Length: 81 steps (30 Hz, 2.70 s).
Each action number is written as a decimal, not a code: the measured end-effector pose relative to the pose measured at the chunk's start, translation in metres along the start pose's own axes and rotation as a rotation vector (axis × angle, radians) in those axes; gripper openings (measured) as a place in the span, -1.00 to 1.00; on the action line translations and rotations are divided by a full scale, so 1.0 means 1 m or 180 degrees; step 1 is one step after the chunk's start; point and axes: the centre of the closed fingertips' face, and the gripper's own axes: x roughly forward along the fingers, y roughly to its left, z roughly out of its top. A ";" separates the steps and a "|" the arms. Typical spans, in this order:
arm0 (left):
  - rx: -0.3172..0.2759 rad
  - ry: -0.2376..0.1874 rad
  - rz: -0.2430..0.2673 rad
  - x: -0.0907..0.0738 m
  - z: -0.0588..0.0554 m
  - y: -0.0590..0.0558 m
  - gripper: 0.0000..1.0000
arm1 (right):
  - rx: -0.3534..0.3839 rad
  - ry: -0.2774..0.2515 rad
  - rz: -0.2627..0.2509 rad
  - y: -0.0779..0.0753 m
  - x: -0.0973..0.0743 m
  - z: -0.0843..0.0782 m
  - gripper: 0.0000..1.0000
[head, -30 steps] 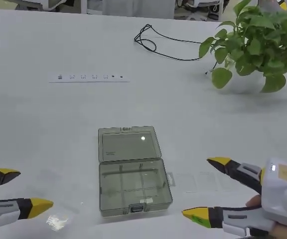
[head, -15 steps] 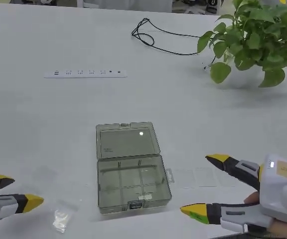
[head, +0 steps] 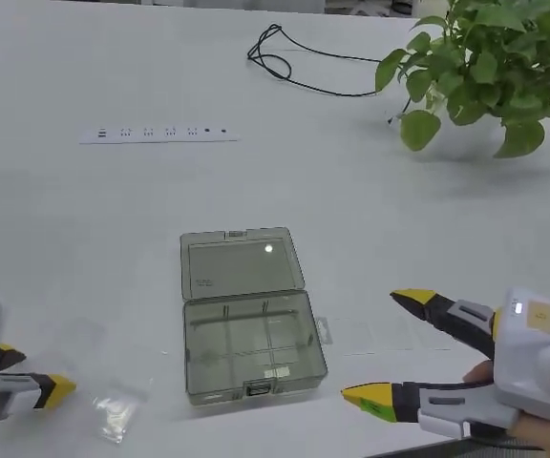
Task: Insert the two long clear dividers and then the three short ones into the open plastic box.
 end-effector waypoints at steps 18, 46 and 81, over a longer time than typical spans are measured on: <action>0.0338 0.0329 0.0170 0.003 -0.002 0.008 -0.25 | 0.0026 -0.0038 0.0005 0.004 0.001 0.001 0.62; 0.0142 0.0547 0.0083 0.002 -0.001 0.004 -0.38 | 0.0042 -0.0066 0.0002 0.010 -0.001 0.000 0.58; -0.0892 -0.0753 -0.0518 -0.045 0.048 -0.044 -0.39 | -0.0140 -0.0205 0.0251 0.036 0.017 0.057 0.40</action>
